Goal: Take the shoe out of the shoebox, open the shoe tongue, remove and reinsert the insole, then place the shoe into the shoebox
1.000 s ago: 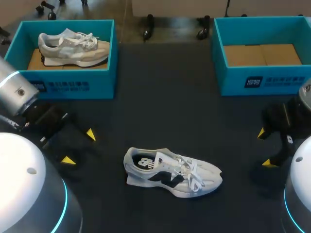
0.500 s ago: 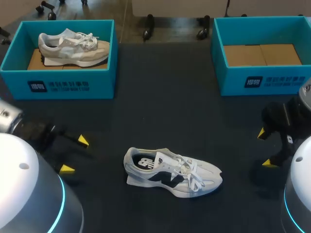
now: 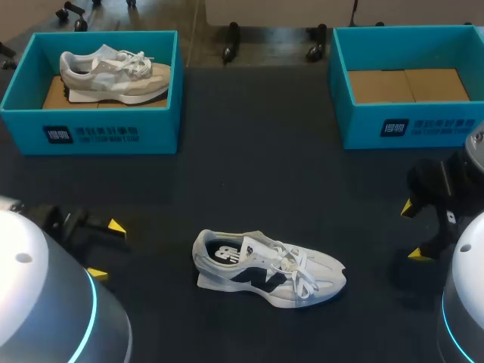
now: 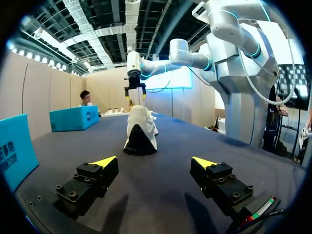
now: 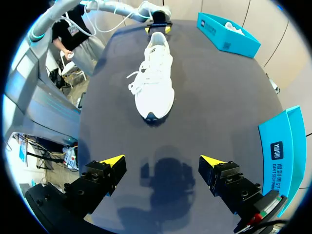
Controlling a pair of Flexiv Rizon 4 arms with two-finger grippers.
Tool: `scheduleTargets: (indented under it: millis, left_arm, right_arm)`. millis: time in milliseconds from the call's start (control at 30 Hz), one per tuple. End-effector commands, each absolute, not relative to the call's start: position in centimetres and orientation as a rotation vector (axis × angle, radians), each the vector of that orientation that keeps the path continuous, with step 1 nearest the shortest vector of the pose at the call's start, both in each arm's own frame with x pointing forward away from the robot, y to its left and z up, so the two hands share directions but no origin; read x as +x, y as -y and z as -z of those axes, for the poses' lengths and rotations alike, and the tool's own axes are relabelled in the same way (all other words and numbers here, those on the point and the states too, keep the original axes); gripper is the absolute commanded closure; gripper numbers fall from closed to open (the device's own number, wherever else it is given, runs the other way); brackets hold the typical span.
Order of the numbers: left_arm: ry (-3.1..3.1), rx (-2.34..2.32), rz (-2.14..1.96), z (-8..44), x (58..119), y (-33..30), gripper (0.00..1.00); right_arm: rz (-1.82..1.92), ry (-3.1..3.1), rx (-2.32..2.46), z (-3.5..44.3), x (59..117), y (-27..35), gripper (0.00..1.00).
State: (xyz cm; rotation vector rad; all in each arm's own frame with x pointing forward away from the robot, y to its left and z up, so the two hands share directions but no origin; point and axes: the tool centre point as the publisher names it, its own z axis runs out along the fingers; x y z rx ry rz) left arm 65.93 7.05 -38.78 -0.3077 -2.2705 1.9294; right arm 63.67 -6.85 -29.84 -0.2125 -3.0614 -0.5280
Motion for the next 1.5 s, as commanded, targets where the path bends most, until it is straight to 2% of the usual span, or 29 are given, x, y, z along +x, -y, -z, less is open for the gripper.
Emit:
scheduleTargets:
  millis: [33, 533, 833, 1500]
  left_arm:
    - [2.306, -0.293, -1.903, 38.0, 65.1, -6.8, 0.0]
    - [2.362, -0.256, -1.883, 37.7, 65.0, -6.9, 0.0]
    - [2.308, 0.022, -1.997, 39.2, 65.2, -6.3, 0.0]
    - [2.337, 0.124, -1.952, 39.4, 64.4, -5.1, 0.0]
  right_arm:
    - [0.525, 3.063, -0.212, 29.9, 63.6, 6.8, 0.0]
    - [0.525, 3.063, -0.212, 29.9, 63.6, 6.8, 0.0]
    - [0.525, 3.063, -0.212, 29.9, 63.6, 6.8, 0.0]
    - [0.525, 3.063, -0.212, 29.9, 63.6, 6.8, 0.0]
